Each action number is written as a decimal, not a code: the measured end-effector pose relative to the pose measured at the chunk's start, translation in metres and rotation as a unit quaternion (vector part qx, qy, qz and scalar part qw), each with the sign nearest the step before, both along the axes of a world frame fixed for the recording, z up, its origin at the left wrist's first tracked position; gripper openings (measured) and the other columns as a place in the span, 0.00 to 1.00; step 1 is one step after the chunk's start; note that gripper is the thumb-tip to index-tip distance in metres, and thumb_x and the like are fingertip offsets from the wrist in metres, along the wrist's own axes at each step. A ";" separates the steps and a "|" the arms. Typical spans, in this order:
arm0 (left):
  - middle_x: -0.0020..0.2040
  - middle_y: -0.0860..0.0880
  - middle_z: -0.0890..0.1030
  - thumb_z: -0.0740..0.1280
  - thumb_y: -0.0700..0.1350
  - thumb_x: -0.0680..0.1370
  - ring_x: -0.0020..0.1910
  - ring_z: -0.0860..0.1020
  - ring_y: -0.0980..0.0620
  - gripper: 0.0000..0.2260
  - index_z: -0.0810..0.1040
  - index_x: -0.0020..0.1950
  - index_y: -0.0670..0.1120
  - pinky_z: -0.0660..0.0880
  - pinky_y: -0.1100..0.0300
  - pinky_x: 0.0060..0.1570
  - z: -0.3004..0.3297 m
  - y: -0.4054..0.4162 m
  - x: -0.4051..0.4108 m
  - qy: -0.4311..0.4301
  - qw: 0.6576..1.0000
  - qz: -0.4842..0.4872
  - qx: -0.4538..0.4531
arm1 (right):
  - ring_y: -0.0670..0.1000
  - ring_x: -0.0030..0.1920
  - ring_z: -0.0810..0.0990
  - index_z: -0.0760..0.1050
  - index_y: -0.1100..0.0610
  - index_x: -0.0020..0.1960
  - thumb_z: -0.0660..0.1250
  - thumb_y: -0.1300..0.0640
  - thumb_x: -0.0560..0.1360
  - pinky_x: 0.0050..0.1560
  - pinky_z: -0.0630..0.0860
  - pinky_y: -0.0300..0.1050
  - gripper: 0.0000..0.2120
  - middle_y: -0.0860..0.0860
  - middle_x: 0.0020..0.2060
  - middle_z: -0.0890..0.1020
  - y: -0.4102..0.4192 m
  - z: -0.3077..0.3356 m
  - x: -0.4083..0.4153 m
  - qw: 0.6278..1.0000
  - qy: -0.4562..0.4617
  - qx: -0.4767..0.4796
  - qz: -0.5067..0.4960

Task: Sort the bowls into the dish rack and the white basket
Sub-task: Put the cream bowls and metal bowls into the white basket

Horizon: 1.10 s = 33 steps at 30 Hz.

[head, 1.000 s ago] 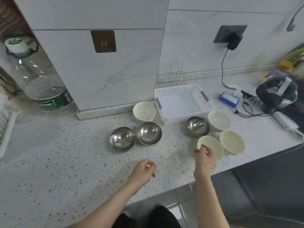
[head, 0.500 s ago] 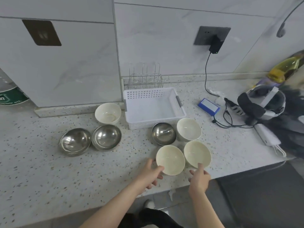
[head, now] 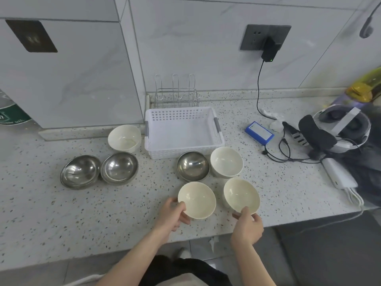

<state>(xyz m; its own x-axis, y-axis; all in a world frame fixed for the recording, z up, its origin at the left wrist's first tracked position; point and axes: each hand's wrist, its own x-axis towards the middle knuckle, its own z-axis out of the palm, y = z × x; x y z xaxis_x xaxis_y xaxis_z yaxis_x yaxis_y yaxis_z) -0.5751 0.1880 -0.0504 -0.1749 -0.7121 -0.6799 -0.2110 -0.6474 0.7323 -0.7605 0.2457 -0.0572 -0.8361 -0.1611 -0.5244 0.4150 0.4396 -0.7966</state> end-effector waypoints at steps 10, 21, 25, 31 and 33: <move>0.31 0.34 0.81 0.63 0.42 0.68 0.20 0.66 0.52 0.15 0.77 0.55 0.42 0.57 0.65 0.19 0.023 -0.026 0.017 0.058 0.995 0.052 -0.058 | 0.41 0.32 0.78 0.77 0.63 0.53 0.63 0.56 0.70 0.35 0.69 0.40 0.16 0.53 0.39 0.83 -0.050 0.050 -0.011 0.991 0.032 -0.122 -0.043; 0.31 0.33 0.80 0.60 0.36 0.73 0.19 0.63 0.51 0.11 0.76 0.53 0.42 0.54 0.66 0.19 0.056 -0.078 0.077 0.081 0.978 0.167 -0.090 | 0.54 0.37 0.82 0.77 0.67 0.54 0.63 0.59 0.70 0.32 0.74 0.38 0.16 0.45 0.33 0.82 -0.141 0.075 0.040 0.978 0.017 -0.177 0.107; 0.31 0.33 0.80 0.60 0.38 0.73 0.21 0.61 0.50 0.11 0.76 0.54 0.41 0.54 0.66 0.19 0.058 -0.095 0.091 0.073 0.973 0.196 -0.101 | 0.41 0.32 0.80 0.79 0.62 0.53 0.64 0.53 0.71 0.35 0.69 0.41 0.16 0.52 0.32 0.85 -0.173 0.077 0.050 0.972 0.030 -0.147 0.181; 0.30 0.37 0.80 0.62 0.43 0.70 0.25 0.63 0.49 0.14 0.76 0.53 0.40 0.54 0.66 0.19 0.062 -0.120 0.101 0.083 0.966 0.223 -0.105 | 0.46 0.44 0.80 0.73 0.61 0.59 0.63 0.50 0.74 0.40 0.68 0.44 0.19 0.51 0.34 0.85 -0.231 0.074 0.053 0.942 0.069 -0.089 0.317; 0.29 0.37 0.80 0.62 0.41 0.72 0.21 0.62 0.50 0.12 0.76 0.53 0.41 0.55 0.66 0.19 0.062 -0.129 0.103 0.083 0.965 0.229 -0.102 | 0.44 0.41 0.80 0.67 0.58 0.63 0.63 0.51 0.74 0.36 0.67 0.42 0.21 0.53 0.36 0.85 -0.247 0.071 0.056 0.929 0.086 -0.064 0.355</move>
